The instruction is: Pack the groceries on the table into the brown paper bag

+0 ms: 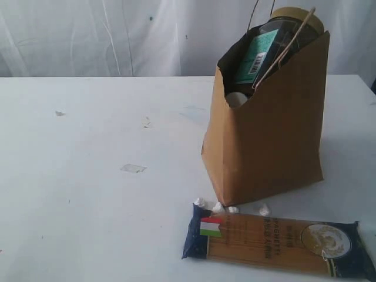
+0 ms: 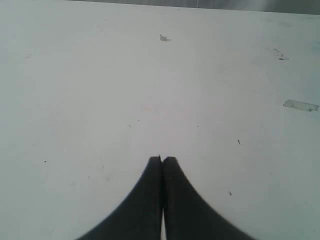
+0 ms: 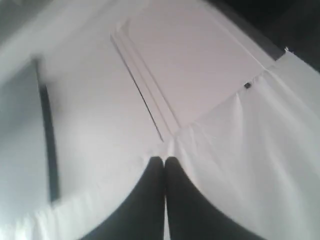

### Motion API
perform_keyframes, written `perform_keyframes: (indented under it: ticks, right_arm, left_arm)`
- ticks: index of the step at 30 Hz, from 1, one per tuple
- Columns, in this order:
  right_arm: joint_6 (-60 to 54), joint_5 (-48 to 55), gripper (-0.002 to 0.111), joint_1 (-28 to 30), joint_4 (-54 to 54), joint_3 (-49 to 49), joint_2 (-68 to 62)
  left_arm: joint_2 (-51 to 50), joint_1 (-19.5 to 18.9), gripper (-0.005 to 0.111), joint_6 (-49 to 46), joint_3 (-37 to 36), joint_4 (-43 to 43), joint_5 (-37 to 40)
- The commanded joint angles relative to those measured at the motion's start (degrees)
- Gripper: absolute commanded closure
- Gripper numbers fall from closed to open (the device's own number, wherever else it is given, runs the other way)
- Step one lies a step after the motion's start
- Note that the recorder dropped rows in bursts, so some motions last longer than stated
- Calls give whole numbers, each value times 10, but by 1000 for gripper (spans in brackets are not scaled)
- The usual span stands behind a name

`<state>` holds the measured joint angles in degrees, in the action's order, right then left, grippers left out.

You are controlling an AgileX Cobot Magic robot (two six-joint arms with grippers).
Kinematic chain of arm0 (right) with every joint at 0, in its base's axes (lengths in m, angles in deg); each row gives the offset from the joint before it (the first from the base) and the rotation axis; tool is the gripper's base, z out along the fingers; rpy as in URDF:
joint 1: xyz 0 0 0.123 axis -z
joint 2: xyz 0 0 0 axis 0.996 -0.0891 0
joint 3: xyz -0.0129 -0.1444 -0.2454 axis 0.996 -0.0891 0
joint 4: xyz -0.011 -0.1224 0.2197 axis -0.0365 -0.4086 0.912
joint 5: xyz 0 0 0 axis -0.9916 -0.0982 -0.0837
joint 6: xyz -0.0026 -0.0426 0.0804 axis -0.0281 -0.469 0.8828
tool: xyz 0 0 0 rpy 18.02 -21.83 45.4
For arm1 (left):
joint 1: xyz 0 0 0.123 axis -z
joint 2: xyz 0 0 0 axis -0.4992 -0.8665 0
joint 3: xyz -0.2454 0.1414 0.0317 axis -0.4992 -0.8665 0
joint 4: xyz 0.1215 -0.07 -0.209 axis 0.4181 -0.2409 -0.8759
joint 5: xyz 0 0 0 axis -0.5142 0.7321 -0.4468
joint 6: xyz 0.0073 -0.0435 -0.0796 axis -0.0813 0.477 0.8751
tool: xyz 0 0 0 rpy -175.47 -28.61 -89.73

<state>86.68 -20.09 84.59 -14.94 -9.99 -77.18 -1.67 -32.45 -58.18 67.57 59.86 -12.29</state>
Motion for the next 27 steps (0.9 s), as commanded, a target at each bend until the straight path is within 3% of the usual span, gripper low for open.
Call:
perform_keyframes:
  ticks: [1, 3, 6, 9, 10, 13, 17, 19, 21, 24, 27]
  right_arm:
    - [-64, 360, 108, 3, -366, 123, -110]
    - [-165, 573, 108, 3, -428, 126, -200]
    - [-330, 818, 108, -13, -321, 126, -382]
    - [-489, 862, 108, -75, -85, 144, -505]
    - [-532, 877, 108, -119, -10, 153, -556]
    - [-533, 934, 108, -252, -55, 154, -652]
    - [-540, 822, 108, -407, -83, 154, -712]
    - [-565, 719, 108, -437, -76, 154, -727]
    - [-614, 683, 106, -444, -57, 154, -735]
    - [-667, 660, 88, -445, 23, 154, -741]
    - [-707, 658, 58, -447, 91, 154, -741]
  left_arm:
    - [3, -1, 107, 3, 0, -1, -3]
    - [3, -1, 107, 3, 0, -1, -3]
    - [3, -1, 107, 3, 0, -1, -3]
    - [3, -1, 107, 3, 0, -1, -3]
    - [3, -1, 107, 3, 0, -1, -3]
    - [3, -1, 107, 3, 0, -1, -3]
    - [3, -1, 107, 3, 0, -1, -3]
    - [3, -1, 107, 3, 0, -1, -3]
    - [3, -1, 107, 3, 0, -1, -3]
    - [3, -1, 107, 3, 0, -1, -3]
    - [3, -1, 107, 3, 0, -1, -3]
